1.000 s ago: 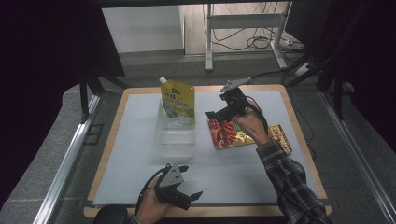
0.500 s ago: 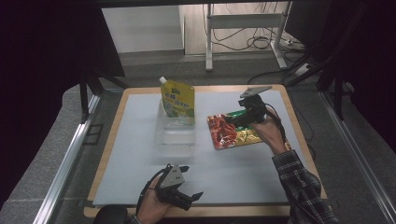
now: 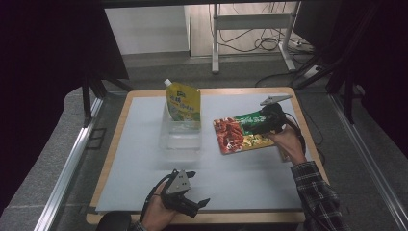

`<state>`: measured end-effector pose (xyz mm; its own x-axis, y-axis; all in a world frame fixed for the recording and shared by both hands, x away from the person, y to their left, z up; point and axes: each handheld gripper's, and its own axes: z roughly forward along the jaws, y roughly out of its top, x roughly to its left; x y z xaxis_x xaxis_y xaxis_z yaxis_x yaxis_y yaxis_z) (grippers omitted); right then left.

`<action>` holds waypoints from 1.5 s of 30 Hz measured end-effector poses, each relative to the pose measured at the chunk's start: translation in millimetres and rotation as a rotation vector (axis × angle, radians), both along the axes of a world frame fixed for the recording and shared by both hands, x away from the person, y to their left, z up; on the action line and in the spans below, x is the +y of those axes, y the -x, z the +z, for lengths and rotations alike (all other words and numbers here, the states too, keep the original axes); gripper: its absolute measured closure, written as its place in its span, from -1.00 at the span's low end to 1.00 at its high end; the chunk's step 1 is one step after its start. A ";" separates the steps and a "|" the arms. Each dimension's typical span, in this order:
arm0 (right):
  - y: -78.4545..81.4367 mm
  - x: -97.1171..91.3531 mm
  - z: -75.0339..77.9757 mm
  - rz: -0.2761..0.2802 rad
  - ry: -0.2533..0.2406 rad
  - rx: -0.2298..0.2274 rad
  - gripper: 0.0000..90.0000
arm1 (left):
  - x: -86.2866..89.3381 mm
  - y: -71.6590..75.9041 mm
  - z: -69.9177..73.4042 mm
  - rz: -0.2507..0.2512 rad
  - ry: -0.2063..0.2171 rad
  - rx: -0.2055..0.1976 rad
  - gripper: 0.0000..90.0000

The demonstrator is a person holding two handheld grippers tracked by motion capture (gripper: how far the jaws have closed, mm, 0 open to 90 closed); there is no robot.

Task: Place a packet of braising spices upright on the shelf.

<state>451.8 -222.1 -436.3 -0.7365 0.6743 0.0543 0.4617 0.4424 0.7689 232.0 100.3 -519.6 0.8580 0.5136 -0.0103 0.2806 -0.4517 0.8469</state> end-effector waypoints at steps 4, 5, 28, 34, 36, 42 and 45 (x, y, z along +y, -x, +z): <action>-1.2 -6.6 -4.0 -0.026 0.018 0.001 -0.99 | -0.5 0.6 0.0 -0.003 0.002 0.000 -0.94; -1.6 -8.1 -5.2 -0.035 0.026 0.002 -0.99 | -0.6 0.8 0.0 -0.001 0.006 0.001 -0.94; -31.4 -66.7 -43.6 -0.232 0.035 0.135 -0.38 | -1.8 0.7 -0.3 -0.007 0.003 0.001 -0.94; -38.2 -70.6 -56.2 -0.236 0.052 0.186 -0.34 | -2.6 0.7 -0.5 -0.009 0.001 0.002 -0.94; -40.0 -70.7 -59.0 -0.236 0.058 0.200 -0.33 | -2.5 0.7 -0.5 -0.009 0.001 0.002 -0.94; -42.5 -69.6 -63.5 -0.226 0.053 0.231 -0.26 | -2.7 0.8 -0.5 -0.010 0.000 0.002 -0.94; -43.3 -66.8 -65.6 -0.210 0.057 0.246 -0.21 | -2.6 0.9 -0.5 -0.010 0.001 0.001 -0.94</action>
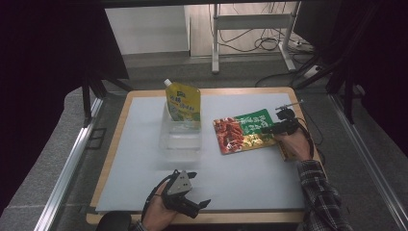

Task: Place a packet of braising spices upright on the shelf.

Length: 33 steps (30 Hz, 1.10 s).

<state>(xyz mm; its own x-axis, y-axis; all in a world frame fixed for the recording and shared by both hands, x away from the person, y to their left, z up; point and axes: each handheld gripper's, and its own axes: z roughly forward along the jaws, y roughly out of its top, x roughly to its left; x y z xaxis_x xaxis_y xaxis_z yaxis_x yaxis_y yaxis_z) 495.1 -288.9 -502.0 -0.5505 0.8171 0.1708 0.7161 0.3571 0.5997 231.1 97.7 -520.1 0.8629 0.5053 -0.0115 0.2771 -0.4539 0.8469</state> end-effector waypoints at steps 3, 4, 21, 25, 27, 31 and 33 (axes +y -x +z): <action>-0.5 2.6 -0.5 0.013 -0.013 0.010 -0.12 | 0.0 0.0 0.1 0.000 0.000 -0.001 -0.94; -0.5 3.6 0.0 0.019 -0.020 0.009 -0.09 | 0.0 0.0 0.0 0.000 -0.001 -0.001 -0.94; 7.3 15.3 11.7 0.042 0.018 -0.042 0.97 | -0.3 0.5 0.0 -0.001 -0.006 -0.004 -0.93; 10.0 17.0 18.1 0.046 0.010 -0.060 0.97 | 0.1 0.6 0.1 0.001 -0.008 -0.005 -0.93; 11.3 17.6 21.5 0.044 0.003 -0.069 0.97 | 0.4 0.5 0.3 0.002 -0.007 -0.006 -0.93; 13.3 19.0 28.3 0.058 -0.007 -0.091 0.98 | 0.4 0.7 0.6 0.002 -0.005 -0.008 -0.93; 14.9 20.3 31.3 0.064 -0.007 -0.098 0.98 | 0.5 0.9 0.9 0.001 -0.004 -0.009 -0.93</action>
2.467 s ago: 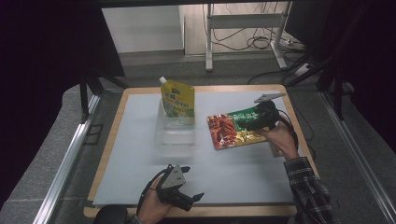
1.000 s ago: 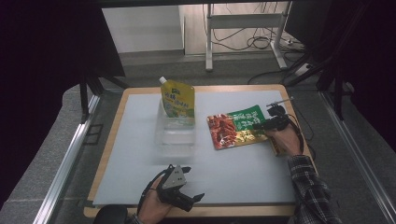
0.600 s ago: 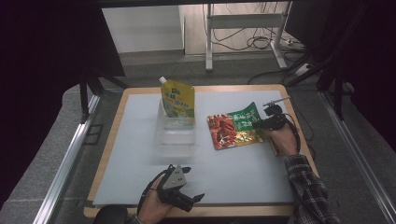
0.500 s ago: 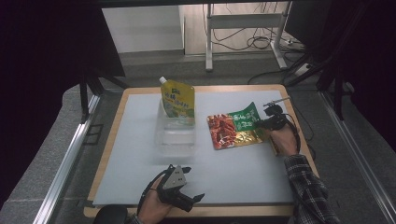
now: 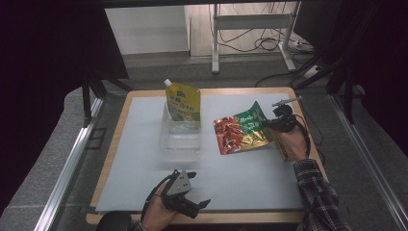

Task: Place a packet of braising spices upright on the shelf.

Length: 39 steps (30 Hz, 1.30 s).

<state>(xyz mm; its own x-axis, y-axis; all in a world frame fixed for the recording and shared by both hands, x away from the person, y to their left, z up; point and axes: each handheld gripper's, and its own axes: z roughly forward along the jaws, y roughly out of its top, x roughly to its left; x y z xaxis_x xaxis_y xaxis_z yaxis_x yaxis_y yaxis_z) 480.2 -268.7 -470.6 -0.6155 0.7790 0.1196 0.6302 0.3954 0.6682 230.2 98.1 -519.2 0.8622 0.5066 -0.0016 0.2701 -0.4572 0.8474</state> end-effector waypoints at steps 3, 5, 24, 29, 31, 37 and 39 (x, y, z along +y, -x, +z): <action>2.3 1.6 5.6 0.010 0.001 -0.013 0.98 | 0.1 0.3 0.1 0.000 -0.001 -0.001 -0.93; 4.5 2.7 10.1 0.014 -0.004 -0.022 0.97 | 0.2 0.4 0.3 0.000 0.001 -0.002 -0.93; 14.1 25.4 60.0 0.089 -0.037 -0.089 0.97 | 2.8 -0.3 1.7 0.002 0.044 0.014 -0.94; 15.7 34.8 72.1 0.120 -0.040 -0.103 0.98 | 2.9 -0.6 1.1 0.004 0.044 0.016 -0.94; 16.1 38.5 75.9 0.128 -0.038 -0.110 0.98 | 2.7 -0.5 1.0 0.003 0.040 0.015 -0.94; 17.2 51.6 91.1 0.163 -0.052 -0.116 0.98 | 3.3 -0.8 1.4 0.000 0.048 0.015 -0.94; 18.2 57.0 96.6 0.179 -0.049 -0.123 0.98 | 3.5 -0.8 1.4 0.000 0.048 0.015 -0.94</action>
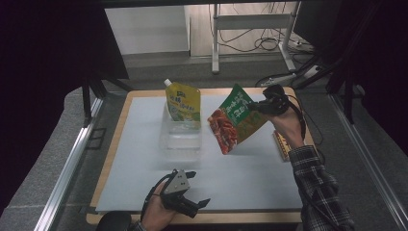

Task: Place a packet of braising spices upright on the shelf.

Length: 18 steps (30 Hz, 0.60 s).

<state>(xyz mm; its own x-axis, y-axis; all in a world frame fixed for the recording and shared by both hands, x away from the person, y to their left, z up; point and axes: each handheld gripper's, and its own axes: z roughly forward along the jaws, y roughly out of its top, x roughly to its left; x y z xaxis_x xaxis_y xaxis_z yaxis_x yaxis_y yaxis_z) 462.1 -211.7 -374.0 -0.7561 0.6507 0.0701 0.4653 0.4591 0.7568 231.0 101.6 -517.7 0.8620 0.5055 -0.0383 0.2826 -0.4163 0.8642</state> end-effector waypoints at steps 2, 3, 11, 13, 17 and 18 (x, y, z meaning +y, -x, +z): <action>1.5 5.8 5.7 0.013 0.008 -0.011 0.98 | 0.0 0.0 0.0 -0.001 -0.001 -0.001 -0.94; 2.4 9.3 8.9 0.023 0.011 -0.018 0.98 | -0.1 0.1 0.0 -0.001 -0.001 -0.001 -0.94; 7.9 25.3 24.8 0.068 0.032 -0.057 0.98 | 0.2 0.4 0.4 0.002 -0.005 -0.006 -0.94; 9.6 28.1 28.3 0.077 0.038 -0.068 0.98 | 0.1 0.4 0.4 0.002 -0.006 -0.007 -0.94; 12.2 31.4 34.3 0.086 0.050 -0.086 0.98 | 0.1 0.3 0.4 0.001 -0.008 -0.008 -0.94; 12.6 31.8 35.4 0.085 0.053 -0.090 0.98 | 0.1 0.4 0.3 0.001 -0.010 -0.008 -0.94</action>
<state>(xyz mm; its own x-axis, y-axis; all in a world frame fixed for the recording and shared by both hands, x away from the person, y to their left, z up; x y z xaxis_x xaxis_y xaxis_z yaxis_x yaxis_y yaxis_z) 449.5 -179.9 -338.6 -0.8103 0.5852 -0.0329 0.3548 0.5344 0.7672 230.6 101.7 -517.4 0.8617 0.5068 -0.0261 0.2758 -0.4245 0.8624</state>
